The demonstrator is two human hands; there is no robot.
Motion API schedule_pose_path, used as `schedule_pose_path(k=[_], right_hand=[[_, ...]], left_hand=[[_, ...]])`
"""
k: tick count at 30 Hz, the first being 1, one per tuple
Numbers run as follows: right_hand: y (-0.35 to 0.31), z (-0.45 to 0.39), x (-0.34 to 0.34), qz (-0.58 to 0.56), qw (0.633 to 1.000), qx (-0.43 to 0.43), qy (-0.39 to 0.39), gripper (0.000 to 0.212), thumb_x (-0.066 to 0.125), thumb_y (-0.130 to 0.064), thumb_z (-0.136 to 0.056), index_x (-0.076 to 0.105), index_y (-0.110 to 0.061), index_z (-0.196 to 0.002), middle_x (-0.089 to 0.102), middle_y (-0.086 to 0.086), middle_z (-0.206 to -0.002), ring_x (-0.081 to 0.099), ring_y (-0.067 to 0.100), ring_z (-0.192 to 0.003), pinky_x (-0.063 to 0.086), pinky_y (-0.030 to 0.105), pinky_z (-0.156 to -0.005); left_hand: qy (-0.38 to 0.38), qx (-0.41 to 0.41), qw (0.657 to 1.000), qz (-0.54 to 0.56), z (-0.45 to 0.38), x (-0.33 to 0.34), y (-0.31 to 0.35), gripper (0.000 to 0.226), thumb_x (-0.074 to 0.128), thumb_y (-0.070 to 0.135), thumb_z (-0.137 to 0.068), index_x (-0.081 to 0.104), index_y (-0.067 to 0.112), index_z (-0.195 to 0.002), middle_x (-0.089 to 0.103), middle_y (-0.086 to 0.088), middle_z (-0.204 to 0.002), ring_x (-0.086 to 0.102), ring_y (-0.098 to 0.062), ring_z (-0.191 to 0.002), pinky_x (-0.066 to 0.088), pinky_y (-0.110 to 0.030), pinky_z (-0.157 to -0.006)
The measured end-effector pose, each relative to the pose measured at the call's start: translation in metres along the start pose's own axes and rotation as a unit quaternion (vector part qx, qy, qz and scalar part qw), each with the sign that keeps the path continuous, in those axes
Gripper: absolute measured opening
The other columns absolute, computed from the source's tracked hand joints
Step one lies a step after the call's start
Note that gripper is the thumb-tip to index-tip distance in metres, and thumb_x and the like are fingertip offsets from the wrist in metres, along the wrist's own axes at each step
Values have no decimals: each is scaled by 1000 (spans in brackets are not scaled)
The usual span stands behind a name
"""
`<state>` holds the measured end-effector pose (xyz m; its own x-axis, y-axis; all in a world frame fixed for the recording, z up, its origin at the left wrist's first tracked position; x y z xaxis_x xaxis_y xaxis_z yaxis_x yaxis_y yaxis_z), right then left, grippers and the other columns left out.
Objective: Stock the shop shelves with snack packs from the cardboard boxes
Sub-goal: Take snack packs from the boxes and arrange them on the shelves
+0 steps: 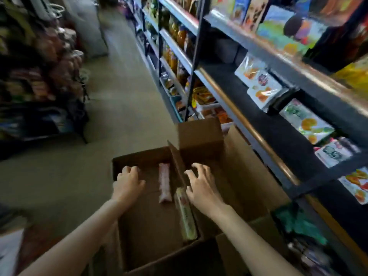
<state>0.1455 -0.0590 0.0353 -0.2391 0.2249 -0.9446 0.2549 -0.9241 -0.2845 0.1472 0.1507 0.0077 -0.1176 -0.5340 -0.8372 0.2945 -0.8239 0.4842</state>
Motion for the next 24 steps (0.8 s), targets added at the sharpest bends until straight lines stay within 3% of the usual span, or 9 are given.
schedule_pose_path(k=[4, 7, 10, 13, 16, 19, 21, 24], right_hand=[[-39, -32, 89, -71, 988, 30, -137, 56, 47, -21, -96, 23, -19, -147, 17, 5, -153, 16, 25, -140, 23, 38, -112], [-35, -61, 163, -81, 964, 130, -216, 70, 47, -20, -96, 4, -15, -151, 0, 11, -157, 2, 32, -144, 18, 41, -115], [-12, -86, 234, -29, 940, 250, -231, 80, 51, -23, -94, -5, -6, -150, -9, 19, -156, -9, 35, -144, 11, 44, -116], [14, -91, 285, 31, 924, 317, -209, 76, 47, -21, -96, -4, 1, -147, -3, 22, -156, -4, 35, -145, 8, 43, -116], [36, -87, 317, 94, 927, 322, -165, 56, 27, -10, -101, -1, 0, -148, 6, 21, -156, 1, 37, -144, 6, 46, -116], [42, -83, 333, 123, 940, 264, -175, 66, 38, -3, -96, -1, -9, -150, 6, 19, -155, 4, 49, -140, 5, 54, -114], [40, -79, 337, 127, 950, 222, -179, 77, 45, 1, -92, -3, -15, -150, 4, 18, -152, 15, 52, -135, 16, 58, -111], [38, -84, 330, 84, 956, 237, -149, 83, 51, 4, -87, 1, -19, -149, 7, 19, -149, 39, 43, -119, 45, 47, -95]], left_hand=[[-83, -57, 995, -11, -14, 19, -64, 32, 52, 22, -92, 50, 12, -122, 45, -10, -125, 48, -24, -111, 44, -36, -93], [-115, -64, 991, -38, -30, 49, -88, 32, 50, 23, -92, 49, 14, -122, 44, -8, -127, 47, -23, -114, 43, -37, -97], [-137, -62, 987, -48, -48, 88, -107, 36, 49, 23, -92, 47, 12, -127, 43, -8, -131, 45, -23, -118, 43, -38, -98], [-158, -62, 985, -38, -58, 126, -124, 41, 48, 22, -93, 44, 10, -132, 41, -9, -135, 44, -24, -121, 41, -34, -100], [-170, -62, 983, -14, -64, 154, -138, 38, 48, 19, -92, 47, 9, -129, 42, -10, -134, 43, -24, -121, 39, -31, -99], [-162, -71, 984, 15, -65, 171, -143, 33, 48, 16, -92, 51, 9, -124, 45, -10, -130, 46, -22, -117, 40, -28, -96], [-168, -71, 983, 19, -64, 179, -142, 33, 48, 16, -92, 51, 9, -124, 45, -9, -129, 46, -22, -117, 40, -27, -96], [-174, -56, 983, 25, -64, 182, -136, 33, 49, 16, -92, 51, 10, -123, 45, -9, -129, 47, -21, -115, 41, -27, -94]])
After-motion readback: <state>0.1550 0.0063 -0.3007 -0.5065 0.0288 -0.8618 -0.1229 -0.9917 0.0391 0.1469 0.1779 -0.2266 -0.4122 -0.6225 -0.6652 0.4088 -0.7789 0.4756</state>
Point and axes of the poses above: each hand's wrist, its own z-axis away from the middle knuckle, its own x-axis out of the palm, y = z × x, the point moved 1 cm from there along -z, towards the middle knuckle
